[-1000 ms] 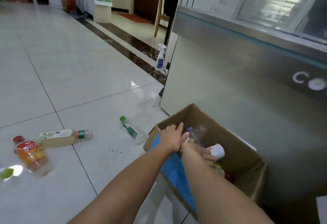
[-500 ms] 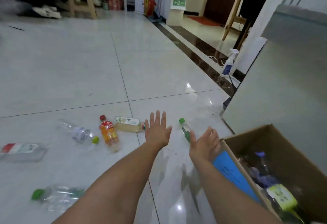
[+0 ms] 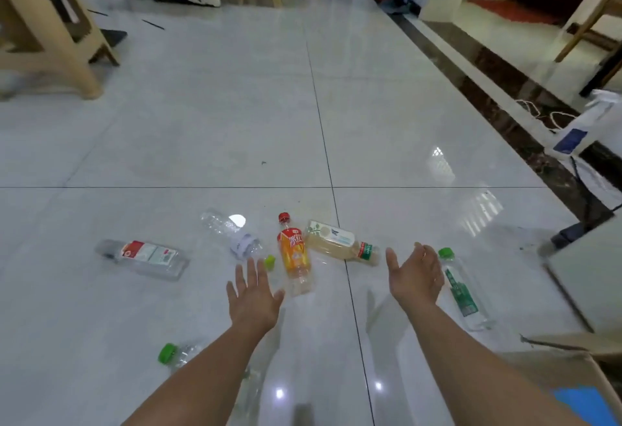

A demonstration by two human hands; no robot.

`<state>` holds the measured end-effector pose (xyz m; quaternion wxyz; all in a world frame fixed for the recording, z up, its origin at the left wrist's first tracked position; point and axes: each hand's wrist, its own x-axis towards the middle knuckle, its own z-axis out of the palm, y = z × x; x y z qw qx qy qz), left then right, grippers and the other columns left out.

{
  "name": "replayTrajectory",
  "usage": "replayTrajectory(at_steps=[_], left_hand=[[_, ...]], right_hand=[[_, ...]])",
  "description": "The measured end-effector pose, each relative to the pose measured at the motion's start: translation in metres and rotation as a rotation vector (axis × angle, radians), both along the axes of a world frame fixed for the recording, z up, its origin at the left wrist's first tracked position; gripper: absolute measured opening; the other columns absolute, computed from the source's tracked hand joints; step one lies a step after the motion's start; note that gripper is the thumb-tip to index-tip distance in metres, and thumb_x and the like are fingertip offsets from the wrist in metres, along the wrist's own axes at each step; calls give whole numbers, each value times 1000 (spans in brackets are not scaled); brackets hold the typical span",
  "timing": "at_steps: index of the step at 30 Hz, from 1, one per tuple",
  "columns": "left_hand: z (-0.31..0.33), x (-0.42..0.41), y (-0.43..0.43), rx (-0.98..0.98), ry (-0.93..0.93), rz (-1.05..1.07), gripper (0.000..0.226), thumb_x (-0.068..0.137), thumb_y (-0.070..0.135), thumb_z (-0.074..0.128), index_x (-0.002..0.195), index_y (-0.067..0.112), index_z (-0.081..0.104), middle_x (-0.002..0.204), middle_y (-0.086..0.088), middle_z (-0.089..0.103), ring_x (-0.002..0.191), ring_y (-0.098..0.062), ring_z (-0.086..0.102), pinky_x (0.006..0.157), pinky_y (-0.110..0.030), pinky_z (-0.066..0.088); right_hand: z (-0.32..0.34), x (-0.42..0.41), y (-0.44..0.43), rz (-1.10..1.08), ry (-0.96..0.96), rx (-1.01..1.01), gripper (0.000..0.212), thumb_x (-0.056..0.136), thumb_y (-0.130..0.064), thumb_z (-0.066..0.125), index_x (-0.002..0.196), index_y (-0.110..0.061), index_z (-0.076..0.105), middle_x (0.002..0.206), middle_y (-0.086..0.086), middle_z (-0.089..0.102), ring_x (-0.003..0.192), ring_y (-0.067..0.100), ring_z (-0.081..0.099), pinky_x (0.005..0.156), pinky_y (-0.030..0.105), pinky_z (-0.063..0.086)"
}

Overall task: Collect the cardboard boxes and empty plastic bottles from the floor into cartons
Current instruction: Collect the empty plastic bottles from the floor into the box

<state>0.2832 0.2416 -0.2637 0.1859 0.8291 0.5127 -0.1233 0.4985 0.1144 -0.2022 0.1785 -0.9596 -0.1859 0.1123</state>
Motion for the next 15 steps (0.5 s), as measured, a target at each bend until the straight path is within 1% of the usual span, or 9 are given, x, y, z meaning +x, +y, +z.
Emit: replayTrajectory(at_steps=[2, 3, 5, 7, 8, 10, 13, 15], left_hand=[[1, 19, 4, -14, -45, -2, 72, 100, 50, 26, 151, 20, -15, 159, -7, -21, 147, -30, -14, 118, -47, 2], [0, 33, 5, -23, -77, -11, 72, 100, 49, 29, 151, 26, -15, 159, -7, -20, 148, -31, -11, 118, -47, 5], [-6, 63, 7, -18, -134, -56, 70, 99, 46, 35, 149, 40, -12, 159, -10, -19, 148, -35, -3, 117, -50, 15], [-17, 85, 9, -33, -119, -92, 66, 98, 48, 36, 149, 46, -7, 158, -12, -23, 146, -39, 3, 114, -52, 22], [-23, 91, 10, -57, -94, -92, 64, 98, 49, 36, 149, 46, -3, 156, -13, -26, 146, -40, 5, 112, -53, 24], [-36, 93, 9, -114, -43, -76, 60, 99, 45, 37, 152, 39, 9, 155, -14, -28, 144, -41, 12, 111, -52, 27], [-47, 88, 6, -98, -49, -101, 57, 99, 37, 40, 152, 31, 18, 155, -19, -27, 131, -39, 39, 106, -44, 36], [-46, 86, 4, -93, -60, -100, 57, 99, 35, 42, 151, 31, 20, 155, -19, -25, 123, -39, 47, 101, -41, 40]], right_hand=[[10, 12, 27, -117, 120, 105, 70, 97, -49, 35, 148, -3, 20, 156, 14, 16, 145, 28, 12, 117, 45, 12], [10, 17, 36, -138, 144, 131, 70, 97, -49, 35, 147, -3, 20, 156, 14, 16, 144, 28, 13, 117, 45, 13], [-2, 29, 40, -70, 96, 136, 67, 98, -47, 35, 148, -6, 19, 156, 11, 16, 145, 26, 12, 118, 44, 11], [-22, 38, 38, 93, 62, 28, 67, 98, -46, 33, 150, -8, 13, 158, 9, 11, 147, 23, 7, 119, 43, 6], [-34, 43, 36, 173, 73, -35, 69, 99, -47, 32, 151, -9, 10, 159, 7, 7, 147, 22, 3, 119, 42, 3], [-53, 51, 35, 292, 89, -122, 69, 99, -45, 33, 152, -10, 6, 160, 4, 2, 148, 19, -1, 118, 42, 0], [-73, 59, 42, 421, 110, -198, 70, 99, -39, 38, 152, -12, 2, 161, 2, -3, 148, 18, -5, 119, 42, -1], [-88, 58, 50, 494, 156, -289, 75, 98, -39, 40, 152, -13, -4, 160, 2, -10, 147, 18, -10, 119, 43, -2]])
